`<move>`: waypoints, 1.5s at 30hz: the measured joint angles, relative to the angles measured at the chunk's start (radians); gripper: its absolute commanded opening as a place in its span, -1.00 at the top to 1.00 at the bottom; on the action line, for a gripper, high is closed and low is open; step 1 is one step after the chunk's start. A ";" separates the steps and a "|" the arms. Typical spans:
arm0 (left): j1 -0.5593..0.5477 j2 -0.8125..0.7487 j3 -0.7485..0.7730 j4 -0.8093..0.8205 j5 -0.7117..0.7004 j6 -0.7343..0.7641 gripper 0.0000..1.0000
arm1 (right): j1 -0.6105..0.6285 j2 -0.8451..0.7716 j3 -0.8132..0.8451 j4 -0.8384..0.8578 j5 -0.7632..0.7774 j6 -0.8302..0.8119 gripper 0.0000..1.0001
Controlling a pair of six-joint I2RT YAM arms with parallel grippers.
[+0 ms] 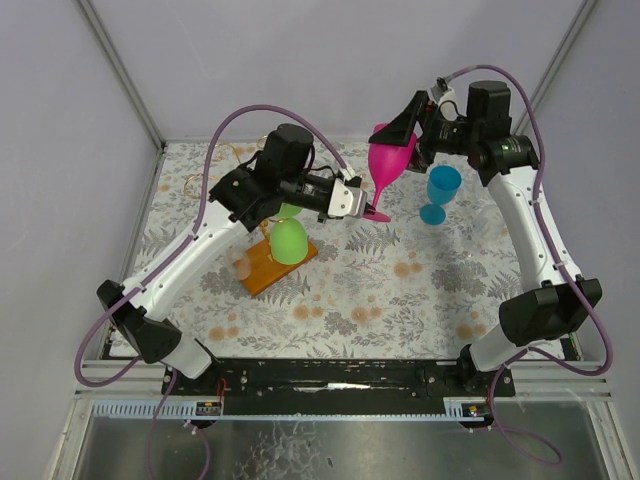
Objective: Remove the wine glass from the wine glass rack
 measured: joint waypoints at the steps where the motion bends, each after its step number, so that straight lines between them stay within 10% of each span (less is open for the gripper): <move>1: 0.000 0.001 0.003 -0.001 -0.003 0.000 1.00 | 0.002 0.000 -0.003 -0.001 -0.001 -0.005 -0.46; 4: -0.001 0.002 0.009 -0.012 -0.006 0.000 1.00 | 0.001 0.000 -0.004 -0.008 0.003 -0.012 -0.16; 9: -0.006 0.001 0.006 0.010 -0.055 -0.010 -0.64 | 0.002 0.000 0.017 -0.062 0.043 -0.049 -0.07; 12: -0.006 -0.011 -0.006 0.050 -0.099 -0.042 -0.99 | 0.005 0.000 0.061 -0.107 0.109 -0.089 -0.10; 23: 0.040 -0.036 0.122 0.164 -0.180 -0.475 -1.00 | 0.005 0.013 0.132 -0.104 0.523 -0.310 -0.11; 39: 0.543 0.114 0.320 0.752 0.039 -1.743 -1.00 | 0.114 -0.027 -0.398 0.441 0.875 -0.577 -0.19; 45: 0.646 0.141 0.314 0.842 0.064 -1.994 -1.00 | 0.201 -0.044 -0.568 0.715 0.936 -0.683 -0.08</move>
